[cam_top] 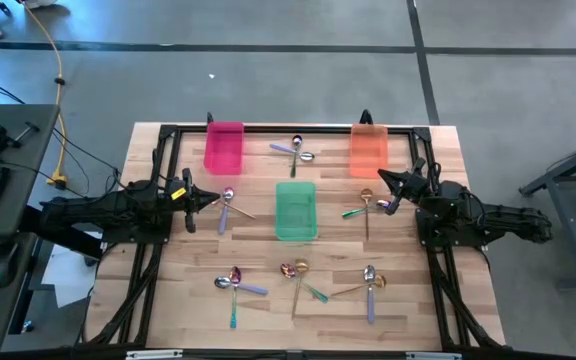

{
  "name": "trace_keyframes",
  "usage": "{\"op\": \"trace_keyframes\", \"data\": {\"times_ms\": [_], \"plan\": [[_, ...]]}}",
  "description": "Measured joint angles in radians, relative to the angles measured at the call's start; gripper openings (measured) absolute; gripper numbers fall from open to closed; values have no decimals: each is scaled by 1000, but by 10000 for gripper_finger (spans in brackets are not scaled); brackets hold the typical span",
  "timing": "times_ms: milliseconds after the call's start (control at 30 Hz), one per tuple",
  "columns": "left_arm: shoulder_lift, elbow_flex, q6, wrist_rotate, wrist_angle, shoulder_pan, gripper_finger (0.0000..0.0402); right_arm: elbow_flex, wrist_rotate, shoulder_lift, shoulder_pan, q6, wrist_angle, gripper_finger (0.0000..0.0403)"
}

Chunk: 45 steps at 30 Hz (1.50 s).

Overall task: Sort silverware by color (type)
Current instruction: Put the top center purple spoon into the orange bin

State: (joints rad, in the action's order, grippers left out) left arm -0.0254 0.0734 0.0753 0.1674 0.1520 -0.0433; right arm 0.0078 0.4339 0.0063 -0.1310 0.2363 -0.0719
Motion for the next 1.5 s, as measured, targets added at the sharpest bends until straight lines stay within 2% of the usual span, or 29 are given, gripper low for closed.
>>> {"op": "trace_keyframes", "data": {"times_ms": [200, 333, 533, 667, 933, 1100, 1333, 1500], "plan": [[0, 0, -42, 1, -58, -1, 0, 0, 6, 0, 0, 30, -31, 0], [0, 0, -34, 1, -89, -1, 0, 0, -37, 0, 0, -5, -75, 0], [0, 0, -26, 0, -94, -1, 0, 0, -83, 11, -6, -127, -185, 0], [0, 0, -2, 0, -94, -1, 0, 15, -181, 65, 0, -243, -172, 0], [0, 0, 18, -1, -87, -1, 0, 66, -145, 372, 75, -363, -162, 0], [0, 0, 18, -1, -83, -1, 0, 165, -142, 598, 109, -477, -78, 4], [-2, 0, 48, -3, -59, -1, 0, 373, -105, 892, 125, -528, 81, 63], [-39, 0, 55, -12, -59, -1, 0, 531, -95, 1055, 84, -527, 124, 107]]}}
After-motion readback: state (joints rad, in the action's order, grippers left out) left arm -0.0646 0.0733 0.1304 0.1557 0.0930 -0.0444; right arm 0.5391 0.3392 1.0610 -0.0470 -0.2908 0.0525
